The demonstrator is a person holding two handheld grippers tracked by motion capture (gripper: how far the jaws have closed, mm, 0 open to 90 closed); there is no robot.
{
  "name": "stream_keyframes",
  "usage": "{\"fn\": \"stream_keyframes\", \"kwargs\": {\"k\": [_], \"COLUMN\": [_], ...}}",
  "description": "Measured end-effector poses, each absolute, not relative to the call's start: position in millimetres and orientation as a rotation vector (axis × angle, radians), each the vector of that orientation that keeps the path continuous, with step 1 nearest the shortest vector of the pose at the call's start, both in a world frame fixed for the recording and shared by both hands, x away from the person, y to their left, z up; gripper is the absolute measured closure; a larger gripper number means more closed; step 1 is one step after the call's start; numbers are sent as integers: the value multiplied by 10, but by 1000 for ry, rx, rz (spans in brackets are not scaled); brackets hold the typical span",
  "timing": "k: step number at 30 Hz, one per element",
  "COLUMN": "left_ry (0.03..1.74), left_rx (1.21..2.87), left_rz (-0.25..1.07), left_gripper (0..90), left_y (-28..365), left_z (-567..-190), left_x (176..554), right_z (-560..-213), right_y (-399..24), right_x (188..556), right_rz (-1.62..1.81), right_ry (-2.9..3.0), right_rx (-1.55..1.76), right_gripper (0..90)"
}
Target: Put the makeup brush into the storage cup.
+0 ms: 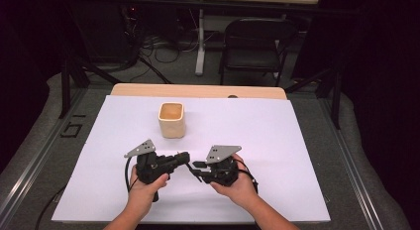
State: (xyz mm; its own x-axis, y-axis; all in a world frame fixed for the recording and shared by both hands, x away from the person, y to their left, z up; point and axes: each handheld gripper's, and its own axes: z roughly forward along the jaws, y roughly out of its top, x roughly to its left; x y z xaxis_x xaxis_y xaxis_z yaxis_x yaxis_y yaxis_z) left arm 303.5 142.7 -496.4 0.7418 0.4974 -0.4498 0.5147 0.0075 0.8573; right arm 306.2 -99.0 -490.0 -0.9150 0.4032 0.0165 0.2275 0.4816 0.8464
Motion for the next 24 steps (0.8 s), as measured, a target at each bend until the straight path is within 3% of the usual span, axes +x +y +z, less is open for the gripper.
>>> {"fn": "stream_keyframes", "kwargs": {"k": [11, 21, 24], "left_ry": [842, 842, 836], "left_rx": [1669, 1763, 1781], "left_rz": [105, 205, 217], "left_gripper": [835, 835, 835], "left_y": [1531, 1569, 1575], "left_z": [-4774, -4606, -4569], "left_x": [3074, 3130, 3144], "right_z": [-4968, -4995, -4998], "right_y": [-1172, -1307, -1355], "right_x": [3040, 3088, 3100], "right_rz": [1279, 1249, 1245], "right_ry": [2587, 2607, 2605], "right_rx": [613, 716, 747], "right_gripper": [504, 367, 364]}}
